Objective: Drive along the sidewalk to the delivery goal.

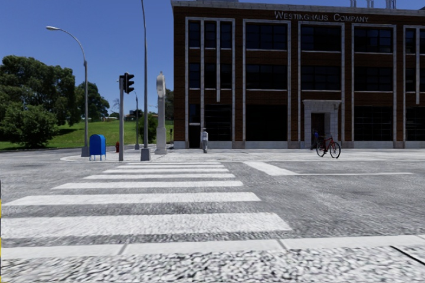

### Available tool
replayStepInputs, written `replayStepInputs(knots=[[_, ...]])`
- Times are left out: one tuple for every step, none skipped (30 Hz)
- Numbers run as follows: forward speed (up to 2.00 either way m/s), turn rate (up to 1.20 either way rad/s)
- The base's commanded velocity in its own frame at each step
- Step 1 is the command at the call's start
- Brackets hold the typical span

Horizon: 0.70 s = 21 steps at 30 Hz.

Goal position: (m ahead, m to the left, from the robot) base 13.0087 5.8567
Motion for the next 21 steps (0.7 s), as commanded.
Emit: replayStepInputs(knots=[[1.94,0.20],[1.94,0.20],[1.94,0.20],[1.94,0.20],[1.94,0.20],[1.94,0.21],[1.94,0.21],[1.94,0.21],[1.94,0.21],[1.94,0.25],[1.94,0.27],[1.94,0.28],[1.94,0.28],[1.94,0.28],[1.83,0.28],[1.63,0.28],[1.42,0.28],[1.42,0.28],[1.30,0.28],[1.21,0.28],[1.17,0.28]])
